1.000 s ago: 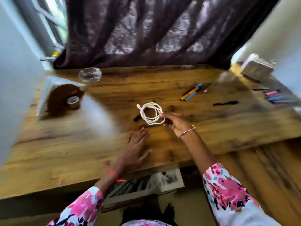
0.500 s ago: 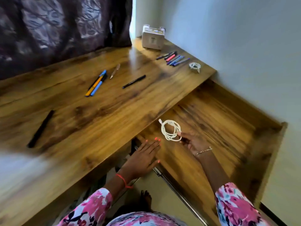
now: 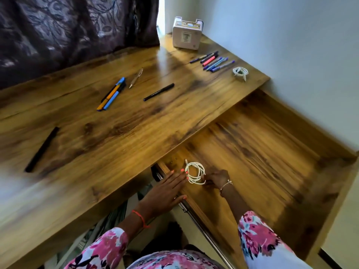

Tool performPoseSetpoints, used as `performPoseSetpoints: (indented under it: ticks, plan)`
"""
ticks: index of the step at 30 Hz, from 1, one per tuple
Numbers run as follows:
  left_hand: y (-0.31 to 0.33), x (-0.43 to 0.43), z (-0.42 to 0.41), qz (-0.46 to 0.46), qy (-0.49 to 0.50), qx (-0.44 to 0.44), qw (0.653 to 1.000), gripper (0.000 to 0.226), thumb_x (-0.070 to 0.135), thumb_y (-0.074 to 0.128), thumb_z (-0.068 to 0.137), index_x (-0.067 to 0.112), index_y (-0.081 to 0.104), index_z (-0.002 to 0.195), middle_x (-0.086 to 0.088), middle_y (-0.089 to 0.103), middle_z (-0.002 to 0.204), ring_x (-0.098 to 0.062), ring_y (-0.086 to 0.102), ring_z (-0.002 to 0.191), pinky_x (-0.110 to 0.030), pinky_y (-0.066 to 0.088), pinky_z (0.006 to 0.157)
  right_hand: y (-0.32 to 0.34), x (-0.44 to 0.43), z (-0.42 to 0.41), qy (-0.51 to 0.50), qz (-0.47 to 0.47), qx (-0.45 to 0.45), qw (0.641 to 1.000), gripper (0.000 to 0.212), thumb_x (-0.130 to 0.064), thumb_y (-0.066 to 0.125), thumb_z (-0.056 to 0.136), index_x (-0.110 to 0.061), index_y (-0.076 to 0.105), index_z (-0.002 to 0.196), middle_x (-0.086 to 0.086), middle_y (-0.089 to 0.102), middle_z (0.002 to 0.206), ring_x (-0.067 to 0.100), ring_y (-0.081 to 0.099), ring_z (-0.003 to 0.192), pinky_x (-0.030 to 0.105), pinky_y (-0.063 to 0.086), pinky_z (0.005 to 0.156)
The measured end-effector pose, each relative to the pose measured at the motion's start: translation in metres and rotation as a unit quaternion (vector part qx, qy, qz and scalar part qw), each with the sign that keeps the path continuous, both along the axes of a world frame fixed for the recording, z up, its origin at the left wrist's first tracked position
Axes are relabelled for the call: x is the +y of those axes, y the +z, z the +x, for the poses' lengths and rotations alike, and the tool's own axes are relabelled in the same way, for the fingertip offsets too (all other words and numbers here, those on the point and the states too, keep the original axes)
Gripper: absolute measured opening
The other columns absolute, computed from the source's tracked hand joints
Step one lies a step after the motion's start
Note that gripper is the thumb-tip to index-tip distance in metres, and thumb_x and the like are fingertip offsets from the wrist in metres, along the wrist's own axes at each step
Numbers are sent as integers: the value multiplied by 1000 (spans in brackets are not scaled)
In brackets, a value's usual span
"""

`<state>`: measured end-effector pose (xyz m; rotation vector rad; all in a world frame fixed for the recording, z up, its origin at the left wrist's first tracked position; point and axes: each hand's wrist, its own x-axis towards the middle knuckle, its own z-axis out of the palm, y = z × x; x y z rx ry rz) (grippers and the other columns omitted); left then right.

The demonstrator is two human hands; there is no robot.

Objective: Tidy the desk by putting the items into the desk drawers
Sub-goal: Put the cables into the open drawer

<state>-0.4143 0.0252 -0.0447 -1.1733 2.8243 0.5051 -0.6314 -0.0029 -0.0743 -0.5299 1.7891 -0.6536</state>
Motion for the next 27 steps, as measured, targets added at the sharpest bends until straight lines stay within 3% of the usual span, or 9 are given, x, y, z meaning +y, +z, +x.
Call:
performPoseSetpoints:
  ticks: [2,5,8,10,13,16,18,22,27]
  plan:
    - [4,-1,4,-30,-6,2,1000,64,49,21,94,12,26,146,-5,18,155,-21,6,144,-50,3,115,7,-9,-4,81,13,85,993,11,3,74,68,6,64,69,8,62,43,18,59,36,31,53,46]
    - [10,-1,15,-97,4,-10,995,58,46,29,93,8,49,133,-8,47,141,-23,39,133,-50,34,102,31,-29,-1,235,38,242,941,30,-16,78,70,5,64,85,23,68,88,30,67,74,33,48,54]
    - [16,-7,36,-88,56,5,995,60,46,27,96,7,38,140,-10,33,149,-26,25,139,-57,20,108,63,-59,13,316,26,314,895,30,-16,70,78,-13,45,62,22,66,108,25,70,79,25,47,41]
    - [24,-10,57,-111,94,-1,989,59,45,27,96,7,40,138,-11,36,147,-27,30,138,-59,21,106,86,-80,33,376,8,326,867,32,-10,63,82,-12,42,57,15,66,109,7,62,43,15,36,29]
    - [38,-9,97,-119,165,10,979,56,41,31,93,5,47,133,-13,43,144,-30,35,135,-54,22,109,117,-105,79,401,-61,372,835,15,-6,62,78,-5,58,64,18,73,83,17,50,37,23,38,35]
    - [48,3,152,-125,272,60,952,53,35,41,91,2,48,133,-17,41,144,-36,29,137,-41,13,115,134,-117,142,401,-150,333,840,20,-3,59,78,-4,50,61,12,63,50,14,50,25,14,33,26]
    - [55,13,189,-131,330,59,933,54,34,46,89,0,49,131,-19,40,144,-39,30,136,-41,16,115,145,-123,188,443,-191,321,815,13,-6,60,81,0,59,69,20,68,75,14,58,37,17,37,31]
    - [66,47,270,-138,456,33,879,73,49,32,80,4,41,136,-16,35,148,-33,23,141,-38,9,117,160,-121,292,482,-296,320,760,13,-11,63,81,-2,71,85,23,70,96,28,68,88,37,52,75]
    - [57,94,352,-123,586,2,801,79,61,28,78,13,33,141,-5,22,154,-22,9,146,-37,2,117,166,-97,405,518,-388,292,704,13,-18,64,81,-10,71,89,15,71,98,33,63,98,34,49,78]
